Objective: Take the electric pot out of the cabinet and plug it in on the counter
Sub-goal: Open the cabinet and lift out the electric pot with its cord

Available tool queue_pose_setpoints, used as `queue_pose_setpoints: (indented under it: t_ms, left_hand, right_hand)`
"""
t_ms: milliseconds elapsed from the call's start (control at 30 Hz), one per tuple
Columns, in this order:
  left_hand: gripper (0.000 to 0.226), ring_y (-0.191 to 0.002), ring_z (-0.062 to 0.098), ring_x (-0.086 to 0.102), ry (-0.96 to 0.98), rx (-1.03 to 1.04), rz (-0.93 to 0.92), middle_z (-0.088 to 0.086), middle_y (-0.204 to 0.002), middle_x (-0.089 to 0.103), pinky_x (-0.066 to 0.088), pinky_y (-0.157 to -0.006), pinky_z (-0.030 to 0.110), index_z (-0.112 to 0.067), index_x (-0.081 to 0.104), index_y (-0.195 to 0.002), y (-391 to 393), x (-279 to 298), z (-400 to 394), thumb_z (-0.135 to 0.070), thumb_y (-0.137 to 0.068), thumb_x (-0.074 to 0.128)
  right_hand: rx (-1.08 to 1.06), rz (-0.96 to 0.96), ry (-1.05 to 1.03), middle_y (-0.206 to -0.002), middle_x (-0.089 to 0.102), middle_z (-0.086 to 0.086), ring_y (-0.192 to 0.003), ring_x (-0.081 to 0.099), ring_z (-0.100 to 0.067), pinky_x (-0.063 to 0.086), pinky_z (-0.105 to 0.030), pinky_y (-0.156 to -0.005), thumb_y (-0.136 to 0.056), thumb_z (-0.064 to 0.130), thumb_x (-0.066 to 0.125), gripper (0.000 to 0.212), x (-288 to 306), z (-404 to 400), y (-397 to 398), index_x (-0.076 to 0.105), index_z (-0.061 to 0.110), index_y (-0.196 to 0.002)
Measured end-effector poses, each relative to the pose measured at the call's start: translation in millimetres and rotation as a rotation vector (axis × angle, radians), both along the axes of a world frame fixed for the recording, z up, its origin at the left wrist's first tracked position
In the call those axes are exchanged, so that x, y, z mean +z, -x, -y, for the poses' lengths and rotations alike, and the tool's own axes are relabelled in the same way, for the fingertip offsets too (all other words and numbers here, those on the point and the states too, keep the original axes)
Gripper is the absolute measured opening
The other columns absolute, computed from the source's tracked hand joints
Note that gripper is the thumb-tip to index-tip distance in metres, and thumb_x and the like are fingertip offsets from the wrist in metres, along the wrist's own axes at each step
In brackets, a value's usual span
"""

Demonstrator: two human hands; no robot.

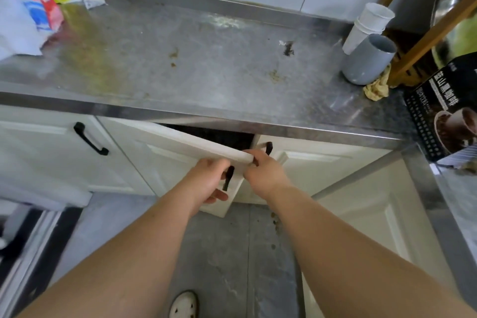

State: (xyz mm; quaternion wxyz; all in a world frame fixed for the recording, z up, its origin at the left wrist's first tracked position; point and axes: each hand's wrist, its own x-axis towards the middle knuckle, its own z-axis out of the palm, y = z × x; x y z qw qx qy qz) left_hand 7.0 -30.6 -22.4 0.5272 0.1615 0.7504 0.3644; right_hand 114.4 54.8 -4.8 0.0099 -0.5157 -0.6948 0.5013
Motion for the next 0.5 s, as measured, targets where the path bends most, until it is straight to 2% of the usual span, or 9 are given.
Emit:
queue_pose_setpoints:
  t_ms: [100, 200, 267, 333, 433, 500]
  left_hand:
    - [0.071, -0.075, 0.022, 0.069, 0.074, 0.243, 0.008, 0.000, -0.095, 0.068, 0.053, -0.069, 0.039, -0.024, 0.043, -0.122, -7.0, 9.8, 15.5, -0.069, -0.067, 0.044]
    - [0.086, -0.084, 0.027, 0.061, 0.116, 0.377, -0.091, 0.007, -0.107, 0.059, 0.056, -0.072, 0.044, -0.027, 0.018, -0.138, -11.0, 27.4, 27.9, -0.060, -0.070, 0.059]
    - [0.100, -0.088, 0.030, 0.059, 0.153, 0.341, -0.206, 0.012, -0.118, 0.055, 0.055, -0.079, 0.047, -0.021, 0.000, -0.143, -10.8, 34.7, 38.9, -0.042, -0.072, 0.067]
    - [0.102, -0.093, 0.032, 0.060, 0.194, 0.288, -0.269, 0.015, -0.118, 0.055, 0.057, -0.078, 0.047, -0.014, -0.009, -0.144, -10.9, 40.0, 53.7, -0.025, -0.075, 0.066]
    - [0.091, -0.090, 0.035, 0.062, 0.257, 0.234, -0.270, 0.018, -0.108, 0.055, 0.058, -0.073, 0.050, -0.009, -0.007, -0.144, -5.4, 46.2, 81.0, -0.009, -0.080, 0.057]
    - [0.083, -0.096, 0.039, 0.060, 0.311, 0.167, -0.294, 0.022, -0.118, 0.053, 0.056, -0.077, 0.052, -0.008, -0.004, -0.144, 3.3, 49.5, 103.1, -0.005, -0.083, 0.053]
  right_hand:
    - [0.071, 0.046, 0.026, -0.083, 0.053, 0.014, -0.072, 0.051, -0.001, 0.037, -0.010, -0.046, -0.086, 0.012, 0.046, 0.040, 6.8, 12.6, -11.4, 0.056, 0.028, -0.121]
    - [0.227, 0.137, 0.045, -0.086, 0.057, 0.012, -0.075, 0.052, -0.003, 0.037, -0.014, -0.054, -0.085, 0.013, 0.051, 0.034, 19.4, 29.2, -15.2, 0.061, 0.027, -0.115]
    - [0.356, 0.203, 0.062, -0.100, 0.065, 0.004, -0.084, 0.056, -0.009, 0.044, -0.017, -0.063, -0.083, 0.010, 0.053, 0.033, 27.9, 42.7, -15.2, 0.065, 0.023, -0.111]
    - [0.492, 0.253, 0.095, -0.112, 0.067, -0.006, -0.092, 0.058, -0.017, 0.050, -0.028, -0.077, -0.079, 0.004, 0.053, 0.035, 35.5, 59.9, -12.8, 0.067, 0.018, -0.108]
    - [0.593, 0.275, 0.189, -0.119, 0.066, -0.007, -0.106, 0.062, -0.026, 0.050, -0.040, -0.092, -0.083, 0.001, 0.052, 0.038, 39.2, 89.9, -2.0, 0.065, 0.020, -0.114]
    - [0.635, 0.255, 0.241, -0.124, 0.064, 0.000, -0.106, 0.062, -0.020, 0.050, -0.039, -0.092, -0.089, 0.003, 0.046, 0.041, 37.3, 110.4, 9.1, 0.059, 0.022, -0.122]
